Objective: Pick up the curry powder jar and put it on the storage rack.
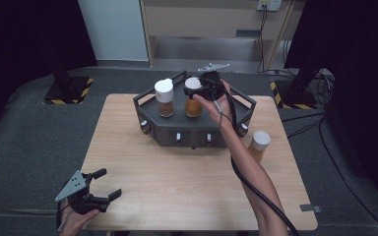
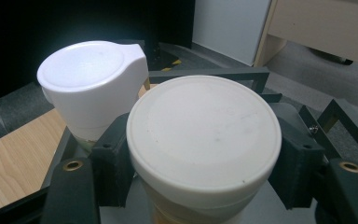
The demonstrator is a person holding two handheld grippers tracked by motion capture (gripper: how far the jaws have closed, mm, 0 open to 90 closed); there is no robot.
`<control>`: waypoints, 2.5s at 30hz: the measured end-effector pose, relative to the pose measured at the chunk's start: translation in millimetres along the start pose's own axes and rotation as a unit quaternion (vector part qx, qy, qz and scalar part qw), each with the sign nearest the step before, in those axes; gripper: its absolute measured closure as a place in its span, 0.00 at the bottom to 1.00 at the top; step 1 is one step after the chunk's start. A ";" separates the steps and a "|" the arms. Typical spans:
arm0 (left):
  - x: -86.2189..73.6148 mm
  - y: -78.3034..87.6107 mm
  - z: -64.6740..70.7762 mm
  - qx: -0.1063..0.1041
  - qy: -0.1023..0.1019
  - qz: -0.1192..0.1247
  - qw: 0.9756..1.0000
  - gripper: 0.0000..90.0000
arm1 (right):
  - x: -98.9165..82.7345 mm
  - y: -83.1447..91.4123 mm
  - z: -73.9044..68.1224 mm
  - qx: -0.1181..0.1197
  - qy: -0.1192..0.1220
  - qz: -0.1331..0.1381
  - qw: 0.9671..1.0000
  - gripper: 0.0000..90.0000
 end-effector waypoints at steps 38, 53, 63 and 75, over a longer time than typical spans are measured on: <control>0.3 -0.8 0.5 -0.002 -0.001 -0.002 1.000 0.00 | 4.5 21.4 7.1 0.012 -0.012 0.039 0.999 0.08; 0.6 -1.4 1.0 -0.001 -0.002 -0.005 1.000 0.00 | 20.9 85.6 -10.3 0.044 0.027 0.083 0.995 0.09; 0.9 -1.2 1.3 -0.002 -0.003 -0.005 1.000 0.00 | 7.7 128.8 -18.1 0.058 0.038 0.106 0.992 0.08; 1.0 -1.6 1.5 -0.002 -0.003 -0.005 1.000 0.00 | -30.5 177.2 -25.9 0.040 0.045 0.113 0.992 0.08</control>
Point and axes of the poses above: each handheld gripper's, and its own axes: y roughly backward along the jaws, x roughly out of its top, z roughly to its right, the point moved 4 cm from there along -y, roughly forward along the jaws, and after that the axes turned 11 degrees about z, right-handed, at the moved point
